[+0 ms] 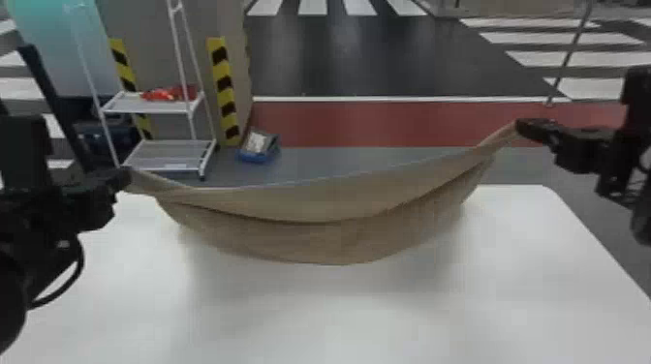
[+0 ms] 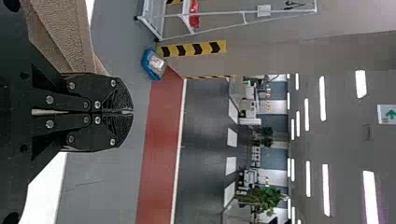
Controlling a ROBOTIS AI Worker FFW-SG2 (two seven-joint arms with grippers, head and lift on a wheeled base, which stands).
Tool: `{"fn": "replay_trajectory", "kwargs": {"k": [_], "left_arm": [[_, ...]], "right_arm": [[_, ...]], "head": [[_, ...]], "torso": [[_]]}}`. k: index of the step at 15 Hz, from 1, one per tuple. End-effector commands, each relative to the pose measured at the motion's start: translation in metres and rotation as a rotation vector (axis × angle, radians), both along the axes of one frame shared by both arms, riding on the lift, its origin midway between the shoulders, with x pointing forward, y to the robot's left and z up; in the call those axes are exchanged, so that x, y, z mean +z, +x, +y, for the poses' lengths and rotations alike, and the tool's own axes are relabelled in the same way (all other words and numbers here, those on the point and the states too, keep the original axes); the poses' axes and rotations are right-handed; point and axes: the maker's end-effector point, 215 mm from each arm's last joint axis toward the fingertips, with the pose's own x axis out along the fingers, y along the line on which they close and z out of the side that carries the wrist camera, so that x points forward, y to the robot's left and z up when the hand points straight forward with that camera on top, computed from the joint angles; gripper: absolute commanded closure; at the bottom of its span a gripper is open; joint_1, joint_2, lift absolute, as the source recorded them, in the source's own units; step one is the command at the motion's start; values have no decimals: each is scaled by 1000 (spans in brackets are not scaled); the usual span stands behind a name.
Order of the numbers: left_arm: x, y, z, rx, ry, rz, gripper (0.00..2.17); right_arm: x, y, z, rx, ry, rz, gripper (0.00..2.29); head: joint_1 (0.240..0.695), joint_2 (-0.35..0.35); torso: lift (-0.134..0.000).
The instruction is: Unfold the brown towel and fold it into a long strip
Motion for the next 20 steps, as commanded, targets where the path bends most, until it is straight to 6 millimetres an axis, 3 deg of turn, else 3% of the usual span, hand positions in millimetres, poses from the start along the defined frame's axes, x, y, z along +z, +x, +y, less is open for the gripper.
{"fn": "replay_trajectory", "kwargs": {"k": [1,2,3,5,7,8,9,11,13,15,17,18,19,20], "left_arm": [[30,12,25,19,-93,-66,1953],[29,7,30,14,-139,-71,1953],[13,-9,25,-8,-194,-25,1949],[-40,-62,9,-33,-189,122,1946],[-98,-104,-9,-41,-161,249,1943],[-126,-124,-18,-48,-158,310,1943],[-148,-139,-26,-53,-155,359,1943],[-175,-150,-38,-65,-124,422,1939],[-190,-162,-46,-70,-75,466,1929],[-188,-173,-48,-51,-54,464,1865],[-188,-177,-42,-34,-43,465,1862],[-190,-179,-38,-24,-37,472,1737],[-187,-178,-26,0,-12,448,1470],[-179,-172,-10,21,14,388,792]], "right_arm": [[23,6,-14,-11,6,-76,1683],[15,1,-18,-13,22,-73,1683],[2,-12,-34,-24,40,-62,1683],[-34,-53,-49,-5,49,-22,1683],[-70,-85,-55,18,27,-4,1683],[-89,-101,-62,12,7,4,1683],[-112,-117,-69,5,9,29,1683],[-146,-143,-66,40,1,65,1683],[-164,-171,-65,77,-14,80,1683],[-168,-195,-73,96,2,87,1683],[-172,-204,-80,90,11,92,1683],[-175,-206,-81,90,12,98,1683],[-175,-206,-81,89,18,99,1683],[-176,-205,-80,90,27,101,1683]], "head": [[506,22],[490,26],[475,30],[486,24],[547,2],[626,-18],[670,-30],[695,-57],[695,-78],[695,-94],[695,-106],[695,-112],[695,-120],[695,-118]], "torso": [[-123],[-123],[-123],[-123],[-123],[-123],[-123],[-123],[-123],[-123],[-123],[-123],[-123],[-123]]}}
